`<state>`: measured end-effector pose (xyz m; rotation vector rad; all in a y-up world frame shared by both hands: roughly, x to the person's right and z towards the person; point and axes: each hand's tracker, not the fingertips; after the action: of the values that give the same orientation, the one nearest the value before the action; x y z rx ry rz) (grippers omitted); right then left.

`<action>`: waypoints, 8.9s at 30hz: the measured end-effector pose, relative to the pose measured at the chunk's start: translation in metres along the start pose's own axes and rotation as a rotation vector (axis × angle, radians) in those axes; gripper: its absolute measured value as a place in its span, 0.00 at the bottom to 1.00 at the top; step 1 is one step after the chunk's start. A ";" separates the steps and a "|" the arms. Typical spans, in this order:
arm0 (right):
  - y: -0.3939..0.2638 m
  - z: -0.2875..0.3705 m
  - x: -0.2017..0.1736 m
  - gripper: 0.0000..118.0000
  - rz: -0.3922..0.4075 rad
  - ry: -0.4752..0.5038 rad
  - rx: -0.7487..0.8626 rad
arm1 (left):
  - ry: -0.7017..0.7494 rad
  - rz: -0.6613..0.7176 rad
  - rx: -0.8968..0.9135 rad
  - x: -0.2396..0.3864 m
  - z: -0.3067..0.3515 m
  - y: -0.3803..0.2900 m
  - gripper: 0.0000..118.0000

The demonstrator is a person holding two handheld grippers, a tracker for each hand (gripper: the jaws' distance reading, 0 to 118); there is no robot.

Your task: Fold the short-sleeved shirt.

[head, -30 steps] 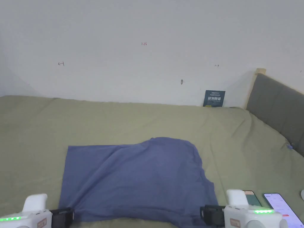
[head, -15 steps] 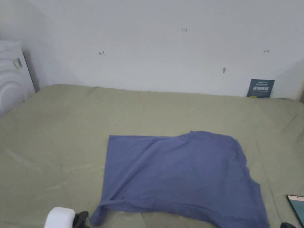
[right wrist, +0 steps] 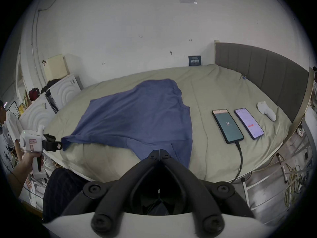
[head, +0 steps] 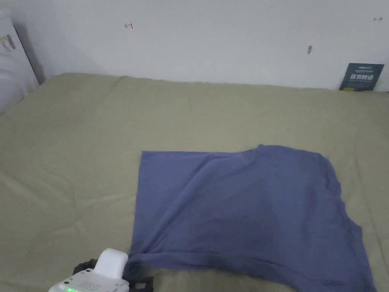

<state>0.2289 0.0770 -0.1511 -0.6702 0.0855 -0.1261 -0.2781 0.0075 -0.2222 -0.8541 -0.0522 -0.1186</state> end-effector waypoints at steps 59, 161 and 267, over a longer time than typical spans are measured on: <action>0.213 -0.309 0.049 0.91 -0.197 -0.002 -0.471 | -0.085 0.261 -0.108 -0.062 -0.113 0.164 0.96; 0.037 -0.125 0.064 0.79 0.037 -0.011 -0.195 | -0.024 0.172 -0.058 -0.027 0.011 0.012 0.94; 0.009 -0.102 0.057 0.81 0.067 0.014 -0.130 | -0.204 0.321 0.051 -0.046 0.027 -0.010 0.80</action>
<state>0.2734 0.0126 -0.2386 -0.7949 0.1302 -0.0608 -0.3249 0.0258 -0.2014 -0.8116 -0.1077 0.2708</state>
